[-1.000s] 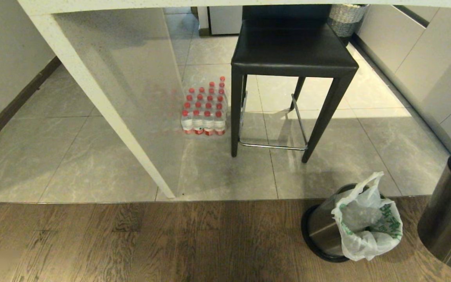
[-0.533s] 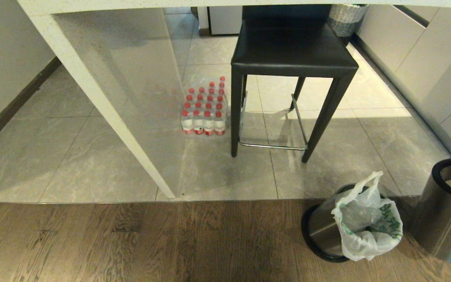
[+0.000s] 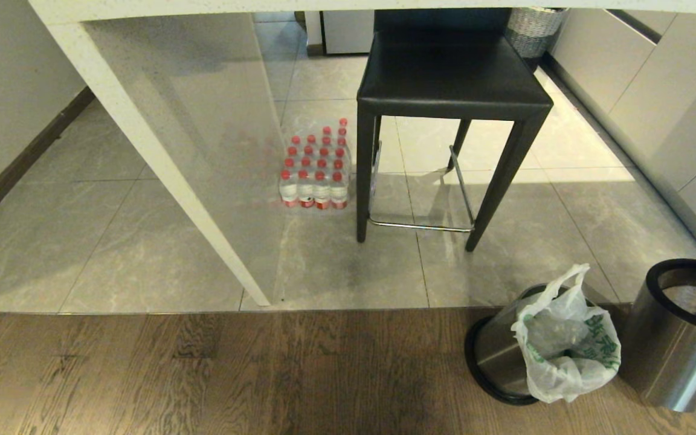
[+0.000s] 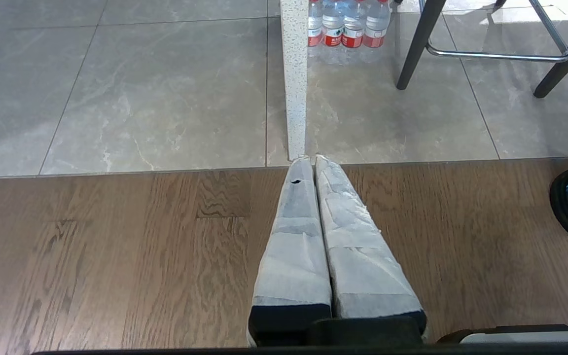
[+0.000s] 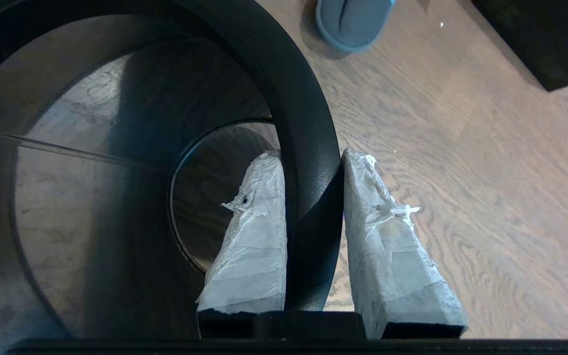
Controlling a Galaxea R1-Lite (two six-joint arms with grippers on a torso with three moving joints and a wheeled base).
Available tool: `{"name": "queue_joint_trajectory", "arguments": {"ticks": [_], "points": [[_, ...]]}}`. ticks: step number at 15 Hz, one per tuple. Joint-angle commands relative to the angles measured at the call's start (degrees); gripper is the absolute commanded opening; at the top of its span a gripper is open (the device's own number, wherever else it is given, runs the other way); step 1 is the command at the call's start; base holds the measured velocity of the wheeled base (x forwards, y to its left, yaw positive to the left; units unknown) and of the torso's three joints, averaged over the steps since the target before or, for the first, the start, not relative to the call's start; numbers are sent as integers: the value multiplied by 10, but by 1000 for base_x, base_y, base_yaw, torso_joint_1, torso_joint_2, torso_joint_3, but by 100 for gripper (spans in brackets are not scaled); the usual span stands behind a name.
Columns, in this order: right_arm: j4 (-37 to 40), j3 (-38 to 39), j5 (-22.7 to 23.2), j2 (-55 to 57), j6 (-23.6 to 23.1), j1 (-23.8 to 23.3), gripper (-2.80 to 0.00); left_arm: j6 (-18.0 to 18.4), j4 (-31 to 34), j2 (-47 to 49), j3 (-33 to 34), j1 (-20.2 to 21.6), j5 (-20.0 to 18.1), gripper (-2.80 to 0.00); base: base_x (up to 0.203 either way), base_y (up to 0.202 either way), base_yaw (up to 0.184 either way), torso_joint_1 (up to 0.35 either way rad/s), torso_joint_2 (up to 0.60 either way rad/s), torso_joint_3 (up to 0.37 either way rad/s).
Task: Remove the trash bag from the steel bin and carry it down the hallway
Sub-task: Place the outer trash can on the ground
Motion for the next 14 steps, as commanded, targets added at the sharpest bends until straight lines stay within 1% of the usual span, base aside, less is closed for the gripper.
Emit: {"name": "queue_joint_trajectory", "arguments": {"ticks": [1,3,5,8,12,14], "points": [[-6,0,7,12,-3,-1,0,0,0,0,0,0,0,-280,0,0,0,0,0,0],[-4,0,21,17,-8,-7,0,0,0,0,0,0,0,-280,0,0,0,0,0,0],[-6,15,19,6,-4,-12,0,0,0,0,0,0,0,-280,0,0,0,0,0,0],[-6,38,22,-23,-4,-40,0,0,0,0,0,0,0,-280,0,0,0,0,0,0],[-3,85,32,-98,-7,-74,0,0,0,0,0,0,0,-280,0,0,0,0,0,0],[2,128,33,-163,-1,-80,0,0,0,0,0,0,0,-280,0,0,0,0,0,0]]}}
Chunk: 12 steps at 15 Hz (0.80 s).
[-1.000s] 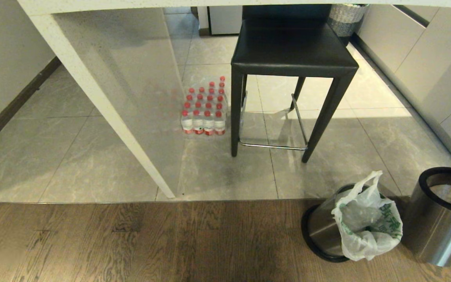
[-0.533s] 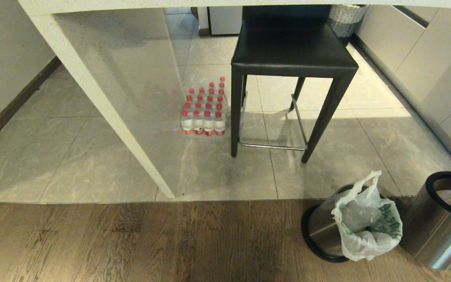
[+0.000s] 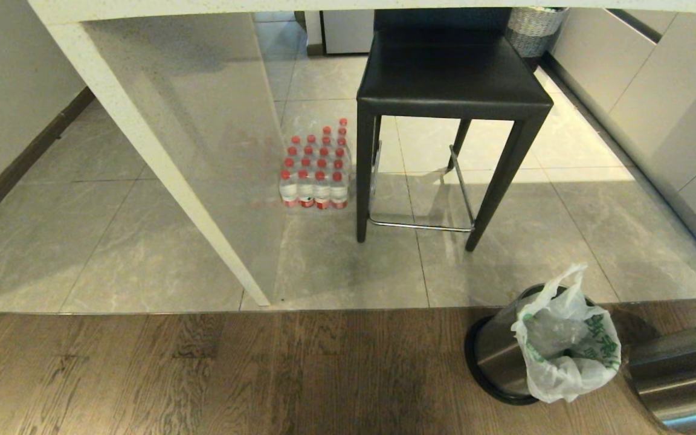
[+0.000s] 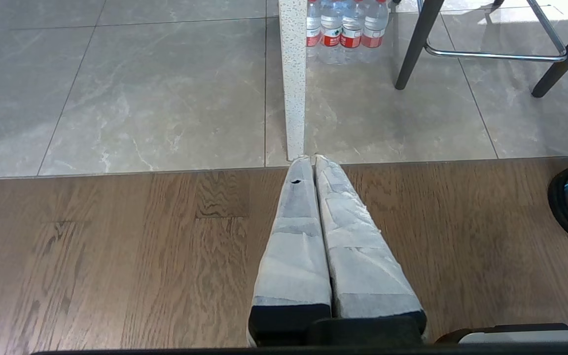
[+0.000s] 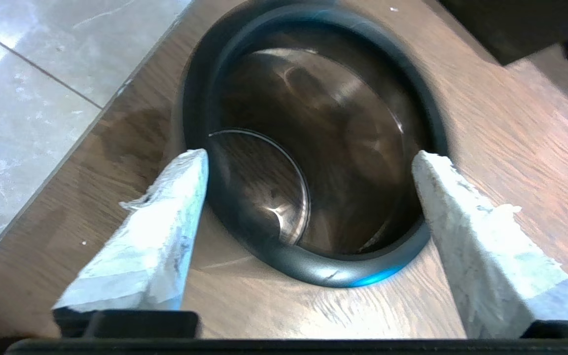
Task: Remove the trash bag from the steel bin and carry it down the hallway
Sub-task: Place the outer trash can on the ground
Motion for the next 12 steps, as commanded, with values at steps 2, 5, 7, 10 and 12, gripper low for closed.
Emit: {"name": "queue_joint_trajectory", "arguments": {"ticks": [2,5,7,10,12], "points": [[4,78,1,-143,6,-4,0,0,0,0,0,0,0,-280,0,0,0,0,0,0],[27,169,3,-281,7,20,-280,0,0,0,0,0,0,-280,0,0,0,0,0,0],[65,228,2,-381,6,62,-280,0,0,0,0,0,0,-280,0,0,0,0,0,0],[167,284,-69,-508,6,194,-280,0,0,0,0,0,0,-280,0,0,0,0,0,0],[303,298,-150,-579,8,293,-280,0,0,0,0,0,0,-280,0,0,0,0,0,0]]}}
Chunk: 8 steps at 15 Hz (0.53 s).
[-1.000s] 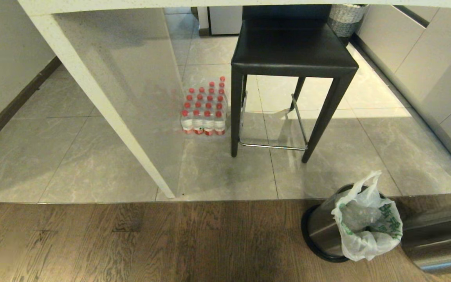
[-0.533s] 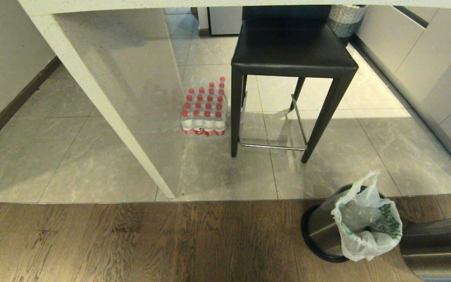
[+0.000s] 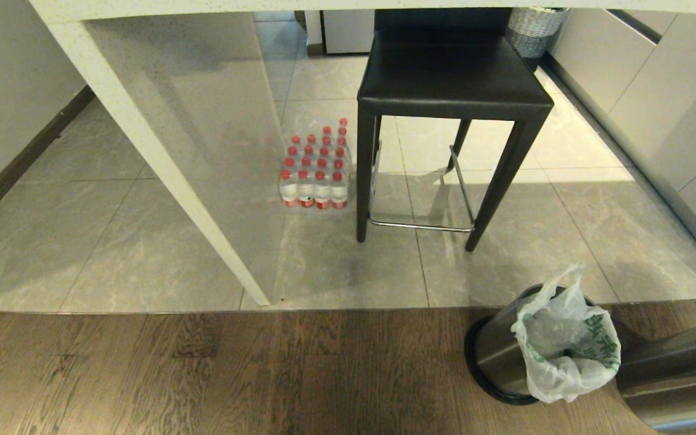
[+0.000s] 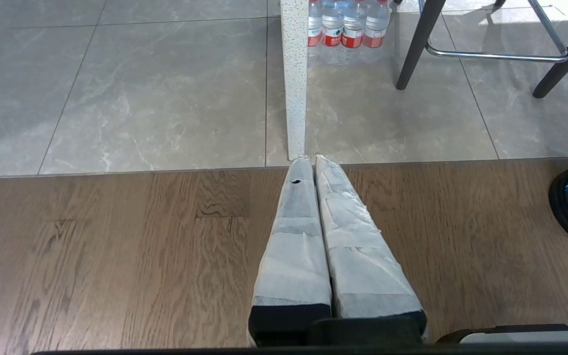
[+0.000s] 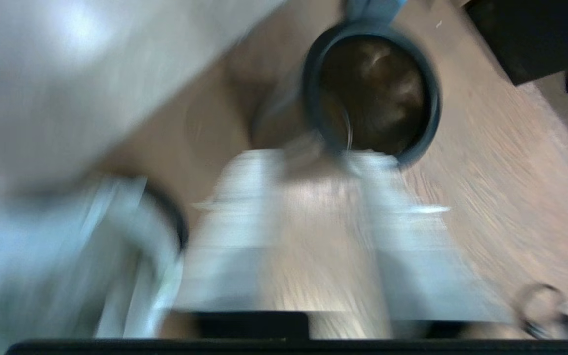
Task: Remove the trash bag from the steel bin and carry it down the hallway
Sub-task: Place the outer trash can on the ground, then pick up the trash bag
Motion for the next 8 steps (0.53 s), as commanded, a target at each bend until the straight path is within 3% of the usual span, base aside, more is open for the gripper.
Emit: {"name": "queue_joint_trajectory", "arguments": {"ticks": [1,4,6,8], "points": [[161,20,-78,-135,3,119,-280,0,0,0,0,0,0,-280,0,0,0,0,0,0],[335,45,-107,-230,13,245,-280,0,0,0,0,0,0,-280,0,0,0,0,0,0],[369,68,-79,-251,37,301,-280,0,0,0,0,0,0,-280,0,0,0,0,0,0],[360,77,-30,-218,45,315,-280,0,0,0,0,0,0,-280,0,0,0,0,0,0]]}}
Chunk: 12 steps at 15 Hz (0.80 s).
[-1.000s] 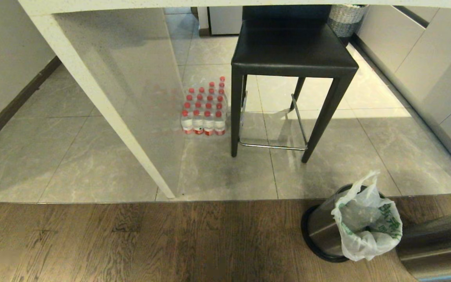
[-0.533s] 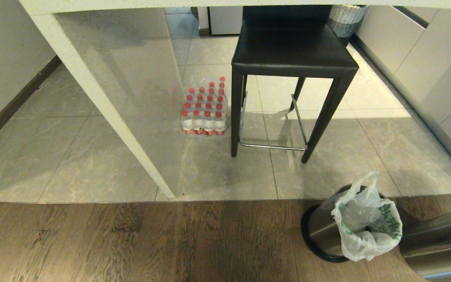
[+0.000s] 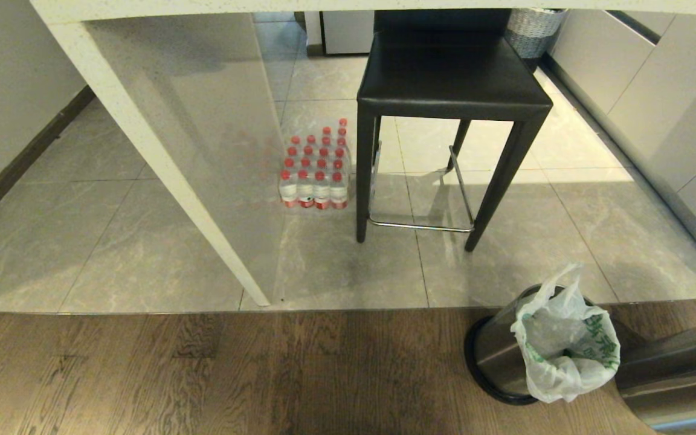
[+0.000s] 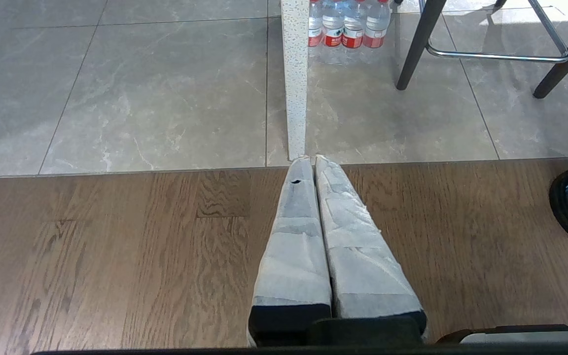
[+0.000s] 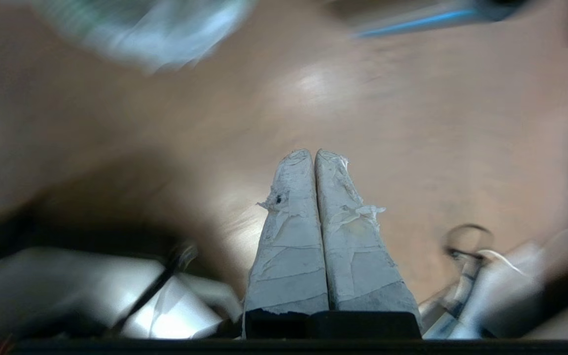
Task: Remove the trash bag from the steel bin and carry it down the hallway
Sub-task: Pick up the trash bag
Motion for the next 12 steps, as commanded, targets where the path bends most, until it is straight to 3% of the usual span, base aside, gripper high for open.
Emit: {"name": "queue_joint_trajectory", "arguments": {"ticks": [1,5,8,12], "points": [[-24,14,46,45,5,20,-280,0,0,0,0,0,0,-280,0,0,0,0,0,0],[-91,16,86,197,0,49,-280,0,0,0,0,0,0,-280,0,0,0,0,0,0],[-255,37,78,288,-16,92,-280,0,0,0,0,0,0,-280,0,0,0,0,0,0],[-279,58,69,394,-29,110,-280,0,0,0,0,0,0,-280,0,0,0,0,0,0]]}}
